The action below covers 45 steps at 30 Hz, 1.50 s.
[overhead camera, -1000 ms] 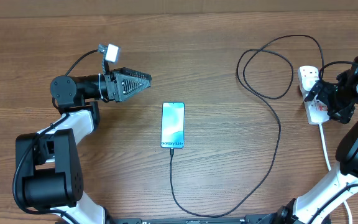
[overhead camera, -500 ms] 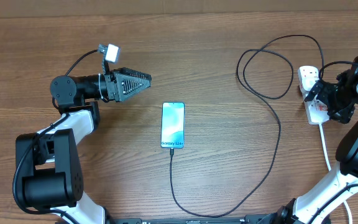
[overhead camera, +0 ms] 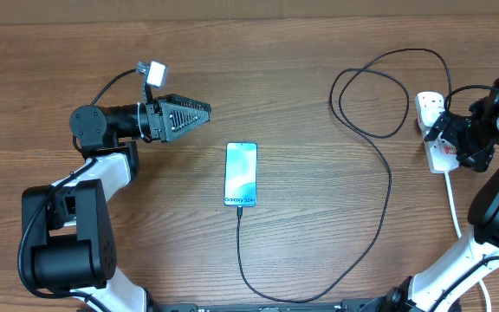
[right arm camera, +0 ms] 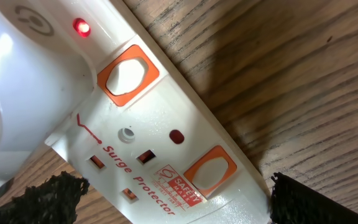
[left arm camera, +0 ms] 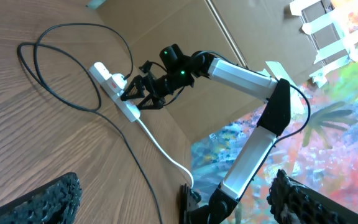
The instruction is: Plug charger to phone and switch on socket
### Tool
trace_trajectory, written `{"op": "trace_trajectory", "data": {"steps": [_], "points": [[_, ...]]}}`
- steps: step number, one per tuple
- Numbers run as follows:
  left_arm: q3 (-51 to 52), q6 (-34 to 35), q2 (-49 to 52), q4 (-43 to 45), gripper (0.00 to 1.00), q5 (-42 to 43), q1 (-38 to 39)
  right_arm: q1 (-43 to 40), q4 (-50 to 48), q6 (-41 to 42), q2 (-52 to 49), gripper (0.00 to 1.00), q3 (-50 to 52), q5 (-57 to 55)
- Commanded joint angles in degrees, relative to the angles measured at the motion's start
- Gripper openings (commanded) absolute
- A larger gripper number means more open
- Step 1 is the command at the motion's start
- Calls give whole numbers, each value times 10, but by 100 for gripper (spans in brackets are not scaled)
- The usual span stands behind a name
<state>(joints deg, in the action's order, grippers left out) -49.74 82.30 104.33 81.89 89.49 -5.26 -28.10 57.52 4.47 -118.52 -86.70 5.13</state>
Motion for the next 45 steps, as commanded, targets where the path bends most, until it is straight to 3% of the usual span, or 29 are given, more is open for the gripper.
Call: {"op": "trace_trajectory", "data": {"steps": [1, 37, 45], "points": [[-2, -14, -13, 4, 100, 10, 0, 2, -4, -3, -4, 100, -18, 10], [-2, -14, -13, 4, 100, 10, 0, 2, -4, -2, -4, 100, -18, 10], [-2, -14, -65, 2, 100, 10, 0, 2, -4, -2, -4, 100, -18, 10]]}}
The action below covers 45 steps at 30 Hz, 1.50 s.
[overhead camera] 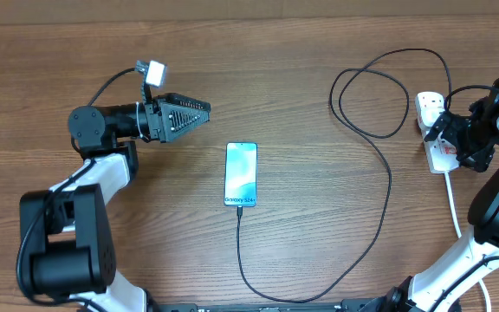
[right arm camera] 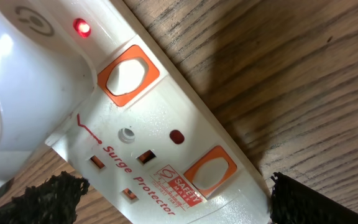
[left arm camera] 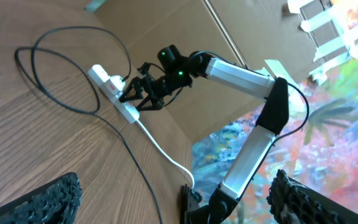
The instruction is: Plug charger to phone and switch on socket
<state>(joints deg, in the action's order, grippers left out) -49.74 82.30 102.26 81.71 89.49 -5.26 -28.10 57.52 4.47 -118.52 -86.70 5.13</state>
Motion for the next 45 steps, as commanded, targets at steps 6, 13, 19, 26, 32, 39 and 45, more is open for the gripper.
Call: {"op": "trace_trajectory", "data": {"steps": [6, 13, 19, 26, 32, 39, 45], "points": [[-2, -14, -110, 3, 100, 10, 0, 2, -4, -3, -4, 100, -18, 10], [-2, -14, -164, 3, 100, 10, 0, 2, -4, -3, -4, 100, -18, 10], [-2, -14, -190, 3, 100, 10, 0, 2, -4, -3, -4, 100, -18, 10], [-2, -14, -203, 3, 100, 10, 0, 2, -4, -2, -4, 100, -18, 10], [-2, -14, -216, 3, 100, 10, 0, 2, -4, -2, -4, 100, -18, 10], [-2, -14, -237, 3, 100, 10, 0, 2, -4, -2, -4, 100, -18, 10], [-2, -13, -256, 3, 99, 10, 0, 2, -4, -2, -4, 100, -18, 10]]}}
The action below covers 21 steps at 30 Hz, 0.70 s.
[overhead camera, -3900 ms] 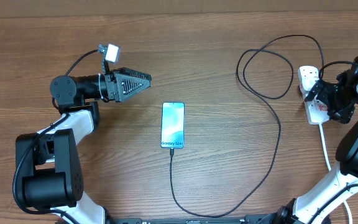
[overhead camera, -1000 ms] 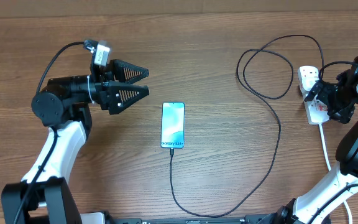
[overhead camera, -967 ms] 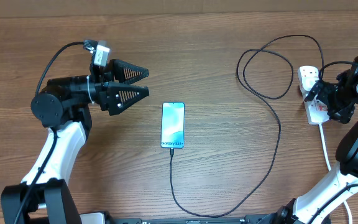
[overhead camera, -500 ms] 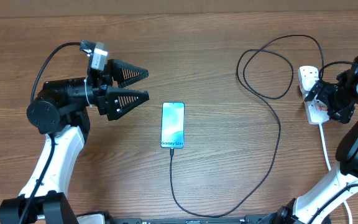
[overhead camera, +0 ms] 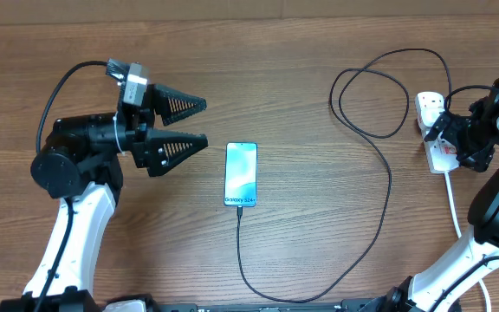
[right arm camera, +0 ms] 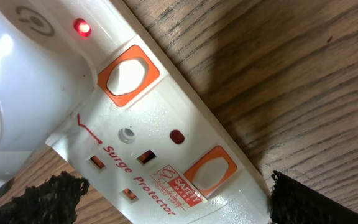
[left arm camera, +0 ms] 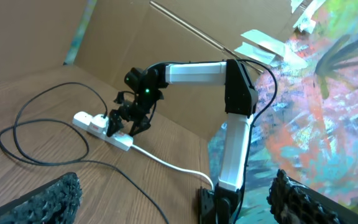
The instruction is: Plug charger to phone and switch on socket
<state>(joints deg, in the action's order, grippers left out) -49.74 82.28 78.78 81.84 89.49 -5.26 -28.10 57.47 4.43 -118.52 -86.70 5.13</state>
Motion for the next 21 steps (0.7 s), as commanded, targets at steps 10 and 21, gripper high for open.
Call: {"op": "trace_trajectory", "data": {"steps": [10, 21], "points": [[1, -13, -37, 2, 100, 10, 0, 2, -4, -2, -4, 100, -18, 10], [9, -13, -42, 2, 100, 10, 0, 2, -4, -2, -4, 100, -18, 10]]}}
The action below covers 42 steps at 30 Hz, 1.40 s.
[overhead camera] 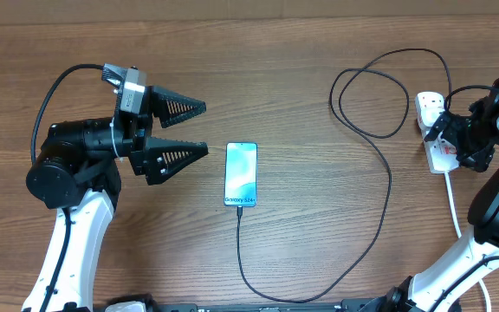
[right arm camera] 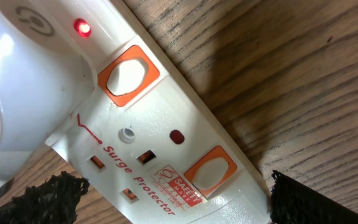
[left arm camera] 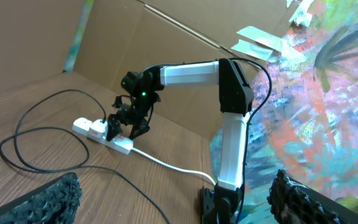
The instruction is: Plug charger to phone and switch on socket
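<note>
The phone (overhead camera: 241, 174) lies flat mid-table, screen lit, with the black charger cable (overhead camera: 379, 217) plugged into its bottom end. That cable loops round to the white power strip (overhead camera: 436, 130) at the right edge. My right gripper (overhead camera: 450, 141) hovers open just over the strip (right arm camera: 154, 143); one red lamp (right arm camera: 81, 27) glows beside an orange switch (right arm camera: 128, 75), and the charger's white body (right arm camera: 23, 81) fills the upper left. My left gripper (overhead camera: 196, 127) is open, raised left of the phone and holding nothing; its wrist view shows the strip (left arm camera: 101, 132) far off.
The cable makes a wide double loop (overhead camera: 379, 95) on the table between phone and strip. A white mains lead (overhead camera: 454, 208) runs from the strip toward the front right. A cardboard wall (left arm camera: 73, 43) stands behind the table.
My left arm has shifted slightly, its open gripper tipping a little higher. Phone, cable, strip and right gripper are where they were.
At the first two moments my left gripper lay low and shut-looking, upper left of the phone, while the right one hovered over the lit strip. Then the left arm stood raised with its fingers spread wide. The right side has stayed still throughout.
</note>
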### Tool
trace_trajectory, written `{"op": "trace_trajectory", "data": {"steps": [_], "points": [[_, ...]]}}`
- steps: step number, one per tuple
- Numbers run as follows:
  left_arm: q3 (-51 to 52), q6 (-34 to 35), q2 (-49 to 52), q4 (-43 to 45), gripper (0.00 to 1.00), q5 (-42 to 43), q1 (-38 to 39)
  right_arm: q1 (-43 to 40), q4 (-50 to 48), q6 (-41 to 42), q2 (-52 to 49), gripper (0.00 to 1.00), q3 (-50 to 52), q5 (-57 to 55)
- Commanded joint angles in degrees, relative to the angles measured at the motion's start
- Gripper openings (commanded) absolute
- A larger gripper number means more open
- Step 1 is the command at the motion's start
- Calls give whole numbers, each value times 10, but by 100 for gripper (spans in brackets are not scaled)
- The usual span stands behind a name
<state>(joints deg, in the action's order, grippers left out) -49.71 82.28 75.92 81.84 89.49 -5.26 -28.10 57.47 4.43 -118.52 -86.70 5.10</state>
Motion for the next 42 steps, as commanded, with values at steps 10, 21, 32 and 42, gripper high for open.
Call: {"op": "trace_trajectory", "data": {"steps": [10, 21, 32, 42], "points": [[9, -19, -15, -1, 100, -41, 0, 2, -4, -2, -4, 100, -18, 10], [9, -169, -18, -456, 100, -347, 14, 2, -4, -2, -4, 100, -18, 10], [9, -484, -18, -871, 100, -575, 71, 2, -4, -2, -4, 100, -18, 10], [9, -562, -45, -1010, 100, -698, 73, 2, -4, -2, -4, 100, -18, 10]]}}
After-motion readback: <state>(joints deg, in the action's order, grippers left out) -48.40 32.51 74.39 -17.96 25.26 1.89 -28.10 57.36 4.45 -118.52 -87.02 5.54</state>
